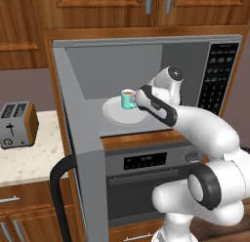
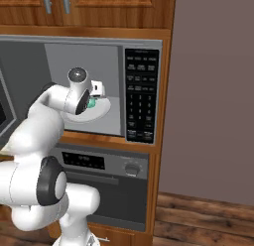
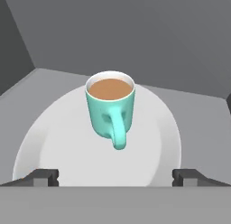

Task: Pick the cup of tea, navigate to the dining table, and place it on the saucer.

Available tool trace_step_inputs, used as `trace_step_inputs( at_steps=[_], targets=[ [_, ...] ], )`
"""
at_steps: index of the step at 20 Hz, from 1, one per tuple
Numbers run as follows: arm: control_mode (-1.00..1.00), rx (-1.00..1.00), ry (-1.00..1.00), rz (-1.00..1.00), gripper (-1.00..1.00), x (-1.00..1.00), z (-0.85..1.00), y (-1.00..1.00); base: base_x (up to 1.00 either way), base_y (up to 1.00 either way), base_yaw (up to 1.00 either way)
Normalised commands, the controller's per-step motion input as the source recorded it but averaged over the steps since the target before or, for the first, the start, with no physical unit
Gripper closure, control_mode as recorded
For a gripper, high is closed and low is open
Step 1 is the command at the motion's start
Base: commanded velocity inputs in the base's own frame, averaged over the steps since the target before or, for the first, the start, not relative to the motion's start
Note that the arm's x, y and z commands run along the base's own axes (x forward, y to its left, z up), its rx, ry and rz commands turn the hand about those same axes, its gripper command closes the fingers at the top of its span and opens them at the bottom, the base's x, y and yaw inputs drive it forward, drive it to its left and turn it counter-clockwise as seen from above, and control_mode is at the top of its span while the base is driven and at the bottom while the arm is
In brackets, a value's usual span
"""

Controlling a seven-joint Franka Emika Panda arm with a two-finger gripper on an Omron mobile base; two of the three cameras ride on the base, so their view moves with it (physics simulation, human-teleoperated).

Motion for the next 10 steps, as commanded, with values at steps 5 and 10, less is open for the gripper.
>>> trace_step_inputs(
  at_steps=[5,10],
  targets=[
    [-1.00,0.00,0.02,0.02,-1.00,0.42,-0.23,0.02,0.00,0.00,0.00],
    [-1.00,0.00,0.04,0.03,-1.00,0.29,-0.24,0.02,0.00,0.00,0.00]
  ],
)
